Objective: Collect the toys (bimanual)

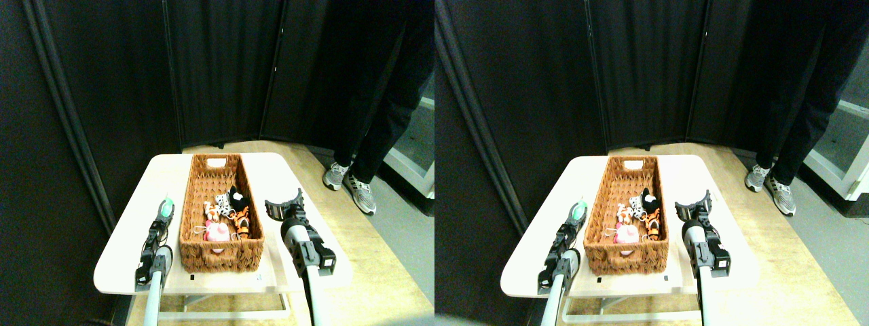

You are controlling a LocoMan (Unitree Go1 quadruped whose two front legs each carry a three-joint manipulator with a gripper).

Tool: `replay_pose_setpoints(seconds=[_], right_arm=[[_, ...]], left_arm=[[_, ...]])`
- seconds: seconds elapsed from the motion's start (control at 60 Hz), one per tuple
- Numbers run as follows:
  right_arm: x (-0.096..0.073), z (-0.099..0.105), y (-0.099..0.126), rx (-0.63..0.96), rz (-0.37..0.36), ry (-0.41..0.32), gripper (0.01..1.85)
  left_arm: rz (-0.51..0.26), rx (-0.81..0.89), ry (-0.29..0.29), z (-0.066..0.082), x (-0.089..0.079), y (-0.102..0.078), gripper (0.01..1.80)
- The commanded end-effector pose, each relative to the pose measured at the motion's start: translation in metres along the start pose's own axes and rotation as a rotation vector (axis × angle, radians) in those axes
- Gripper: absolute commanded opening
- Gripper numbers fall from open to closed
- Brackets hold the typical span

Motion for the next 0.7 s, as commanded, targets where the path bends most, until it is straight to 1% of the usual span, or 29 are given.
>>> replay_pose_setpoints(seconds=[0.017,0.083,0.217,0.317,0.383,0.417,0.467,0.483,0.5,0.517,0.567,0.6,0.617,0.65,0.683,0.7], right_arm=[[-0.002,0.001,0.009,0.023,0.041,-0.017,0.84],[-0.002,0.002,0.009,0.029,0.039,-0.016,0.83],[-0.003,0.002,0.008,0.006,0.037,-0.017,0.87],[-0.002,0.004,0.007,0.004,0.033,-0.015,0.88],[-0.002,0.004,0.006,0.003,0.035,-0.016,0.88],[-0.001,0.005,0.006,0.016,0.039,-0.010,0.89],[-0.001,0.006,0.005,0.018,0.038,-0.016,0.90],[-0.001,0.006,0.005,0.018,0.038,-0.016,0.90],[-0.001,0.005,0.005,0.015,0.040,-0.023,0.90],[-0.001,0.005,0.005,0.015,0.040,-0.023,0.90],[0.000,0.006,0.004,0.013,0.052,-0.026,0.91],[0.000,0.006,0.003,0.011,0.060,-0.007,0.91],[0.000,0.006,0.003,0.011,0.060,-0.007,0.91],[0.001,0.007,0.003,0.011,0.058,-0.023,0.91],[0.002,0.007,0.002,0.019,0.061,-0.019,0.90],[0.001,0.007,0.002,0.030,0.053,-0.036,0.90]], left_arm=[[-0.014,0.008,0.010,-0.002,0.000,-0.007,0.01],[-0.016,0.024,0.005,0.000,0.000,-0.008,0.01],[-0.020,0.022,0.022,0.006,-0.002,-0.012,0.01],[-0.046,0.039,0.025,0.012,-0.007,-0.022,0.01],[-0.047,0.024,0.030,0.014,-0.009,-0.028,0.01],[-0.066,0.029,0.046,0.015,-0.011,-0.034,0.01],[-0.075,0.045,0.050,0.017,-0.013,-0.043,0.01],[-0.075,0.045,0.050,0.017,-0.013,-0.043,0.01],[-0.081,0.034,0.066,0.018,-0.014,-0.048,0.01],[-0.081,0.034,0.066,0.018,-0.014,-0.048,0.01],[-0.095,0.041,0.090,0.020,-0.015,-0.058,0.01],[-0.099,0.042,0.111,0.020,-0.016,-0.066,0.01],[-0.099,0.042,0.111,0.020,-0.016,-0.066,0.01],[-0.120,0.050,0.140,0.020,-0.015,-0.075,0.01],[-0.120,0.046,0.151,0.018,-0.016,-0.081,0.01],[-0.126,0.043,0.156,0.016,-0.016,-0.086,0.01]])
